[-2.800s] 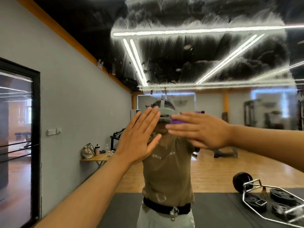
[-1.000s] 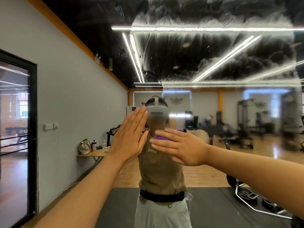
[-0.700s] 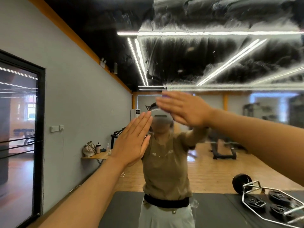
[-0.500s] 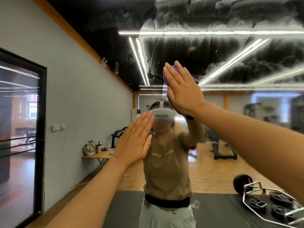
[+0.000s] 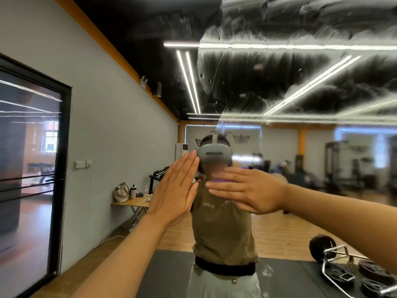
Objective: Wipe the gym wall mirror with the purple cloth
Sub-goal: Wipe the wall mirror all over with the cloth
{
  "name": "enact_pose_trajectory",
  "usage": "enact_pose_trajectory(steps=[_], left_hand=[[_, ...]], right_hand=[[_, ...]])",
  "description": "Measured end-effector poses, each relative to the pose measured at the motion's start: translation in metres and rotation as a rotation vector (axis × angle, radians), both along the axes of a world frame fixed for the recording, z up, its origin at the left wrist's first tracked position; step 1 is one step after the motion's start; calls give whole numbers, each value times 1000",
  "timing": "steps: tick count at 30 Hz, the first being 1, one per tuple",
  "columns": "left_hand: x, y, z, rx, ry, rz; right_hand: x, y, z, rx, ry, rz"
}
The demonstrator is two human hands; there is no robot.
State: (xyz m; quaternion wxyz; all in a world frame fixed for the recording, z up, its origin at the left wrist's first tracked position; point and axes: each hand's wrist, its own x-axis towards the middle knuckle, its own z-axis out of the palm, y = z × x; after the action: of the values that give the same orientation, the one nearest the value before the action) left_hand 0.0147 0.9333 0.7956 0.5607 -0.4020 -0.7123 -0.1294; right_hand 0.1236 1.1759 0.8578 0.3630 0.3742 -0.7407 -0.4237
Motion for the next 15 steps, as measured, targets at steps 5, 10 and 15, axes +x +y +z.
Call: enact_pose_trajectory(steps=[5, 10, 15], left_hand=[[1, 1, 1, 12, -7, -18], [4, 1, 0, 22, -43, -43], [3, -5, 0, 22, -27, -18]], right_hand=[[-9, -30, 95, -348, 199, -38], [-15, -68, 159, -619, 300, -151], [-25, -73, 140, -649, 340, -94]])
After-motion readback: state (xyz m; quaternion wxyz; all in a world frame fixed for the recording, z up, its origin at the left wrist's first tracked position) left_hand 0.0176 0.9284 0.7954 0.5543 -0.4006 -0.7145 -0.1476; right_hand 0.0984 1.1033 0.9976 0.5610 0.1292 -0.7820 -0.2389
